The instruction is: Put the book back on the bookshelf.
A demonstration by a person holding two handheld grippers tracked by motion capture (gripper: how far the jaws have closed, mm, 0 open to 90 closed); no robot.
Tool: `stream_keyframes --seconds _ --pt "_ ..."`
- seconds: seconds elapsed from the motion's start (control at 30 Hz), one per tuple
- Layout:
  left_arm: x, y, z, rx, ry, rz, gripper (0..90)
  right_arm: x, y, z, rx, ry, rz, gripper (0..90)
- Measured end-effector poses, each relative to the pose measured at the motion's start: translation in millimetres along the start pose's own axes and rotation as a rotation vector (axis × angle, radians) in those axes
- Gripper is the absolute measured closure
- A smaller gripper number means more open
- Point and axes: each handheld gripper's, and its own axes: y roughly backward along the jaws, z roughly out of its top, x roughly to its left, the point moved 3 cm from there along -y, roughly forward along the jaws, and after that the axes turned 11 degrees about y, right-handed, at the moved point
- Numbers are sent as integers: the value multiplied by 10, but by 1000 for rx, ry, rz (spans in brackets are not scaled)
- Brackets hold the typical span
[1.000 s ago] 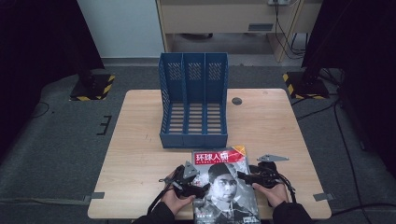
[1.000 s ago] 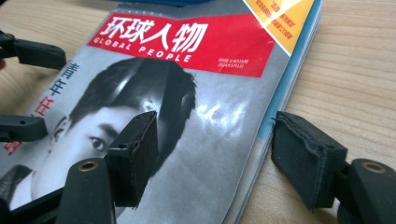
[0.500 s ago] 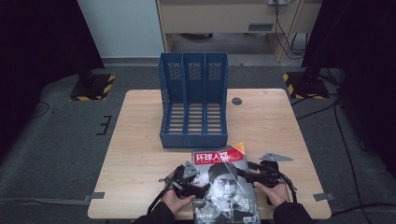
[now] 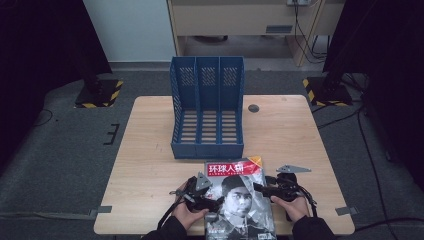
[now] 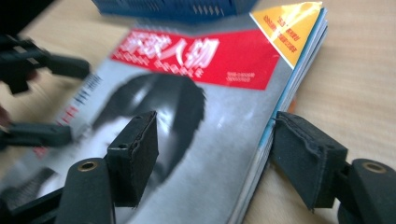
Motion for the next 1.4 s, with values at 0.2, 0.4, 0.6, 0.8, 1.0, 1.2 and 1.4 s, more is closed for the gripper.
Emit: stream_keyframes --seconds 0.2,0.4,0.6,0.8,1.0,1.2,1.4 --pt "5 -1 4 0 1 -7 91 34 33 67 -67 16 29 337" --pt "5 -3 4 0 -2 -5 96 -11 -12 6 0 8 -16 338" --pt "-1 -6 4 1 -12 2 101 -10 -30 -58 67 -1 -29 339" --pt "1 -5 4 1 -9 -1 101 7 34 8 -14 -7 7 355" --pt "2 -5 4 1 -8 -1 100 69 58 74 -87 16 53 366" --pt "12 0 5 -1 -1 -11 102 -12 6 -15 7 -1 -16 363" --pt "10 -1 4 1 -6 -9 100 -10 -32 -61 71 -5 -38 358"
